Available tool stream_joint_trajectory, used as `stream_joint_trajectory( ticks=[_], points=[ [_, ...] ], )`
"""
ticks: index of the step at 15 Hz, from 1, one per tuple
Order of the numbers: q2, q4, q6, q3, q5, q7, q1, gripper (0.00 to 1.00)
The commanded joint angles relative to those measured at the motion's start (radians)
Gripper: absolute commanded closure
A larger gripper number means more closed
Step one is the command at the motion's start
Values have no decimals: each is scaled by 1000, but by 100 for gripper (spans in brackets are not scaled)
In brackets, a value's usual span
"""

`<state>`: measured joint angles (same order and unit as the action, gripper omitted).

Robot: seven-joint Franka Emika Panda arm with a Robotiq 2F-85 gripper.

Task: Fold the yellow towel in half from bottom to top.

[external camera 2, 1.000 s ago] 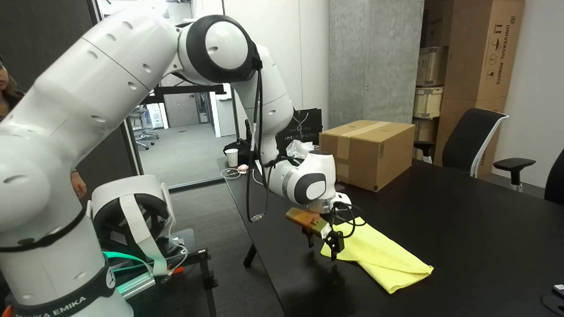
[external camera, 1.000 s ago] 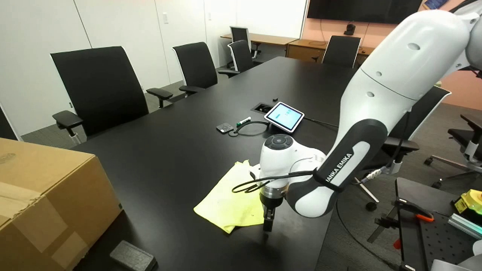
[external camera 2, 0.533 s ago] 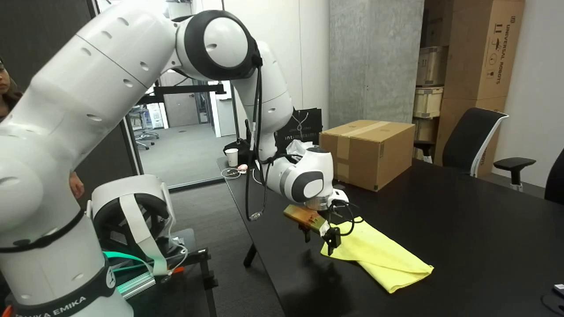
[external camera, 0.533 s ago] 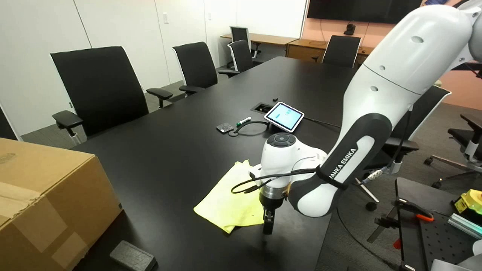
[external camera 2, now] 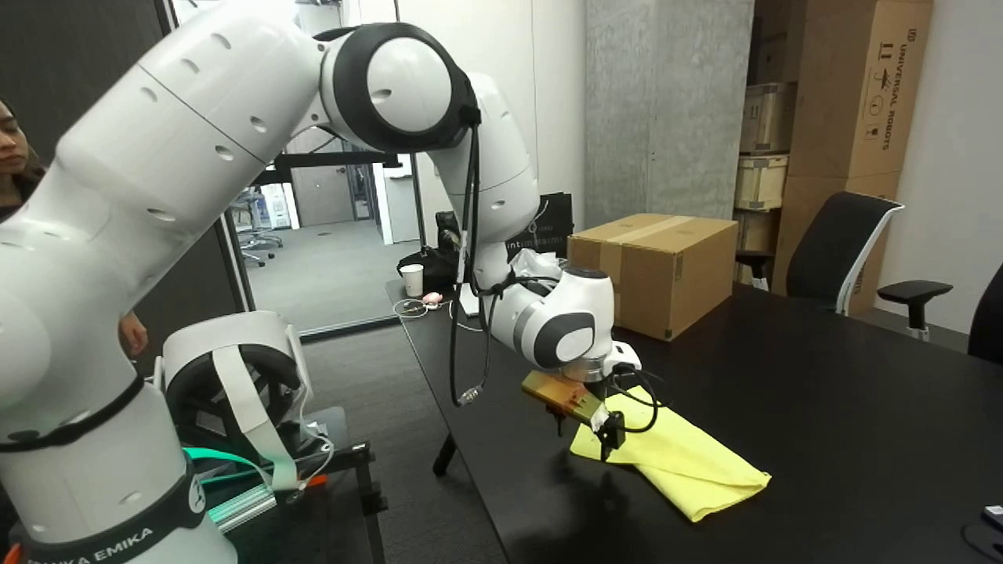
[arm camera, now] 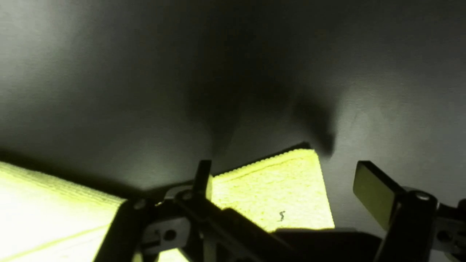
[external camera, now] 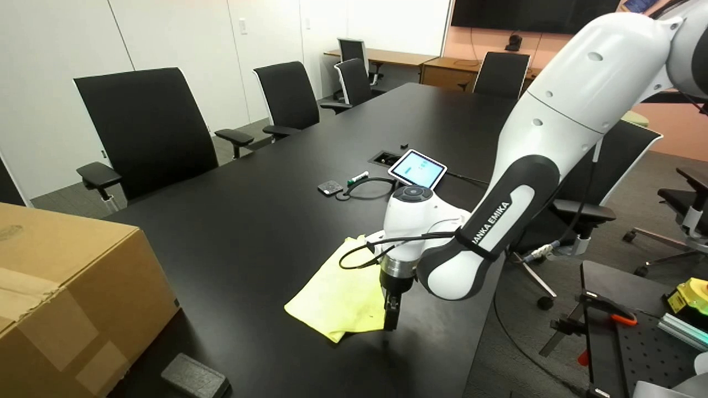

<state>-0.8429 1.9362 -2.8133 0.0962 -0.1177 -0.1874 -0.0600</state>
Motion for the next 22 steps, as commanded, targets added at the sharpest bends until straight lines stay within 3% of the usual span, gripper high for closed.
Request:
stream_joint_trajectory(
  ticks=[1, 13, 14, 15, 22],
  points=[
    [-38, -63, 13, 7, -10, -15, -1, 0],
    [-133, -218, 110, -33, -10, 14, -35, 0],
    [-131, -220, 124, -35, -11, 17, -39, 24],
    [-131, -224, 134, -36, -12, 19, -42, 26],
    [-93, -224, 229, -48, -21, 40, -71, 79]
  ],
)
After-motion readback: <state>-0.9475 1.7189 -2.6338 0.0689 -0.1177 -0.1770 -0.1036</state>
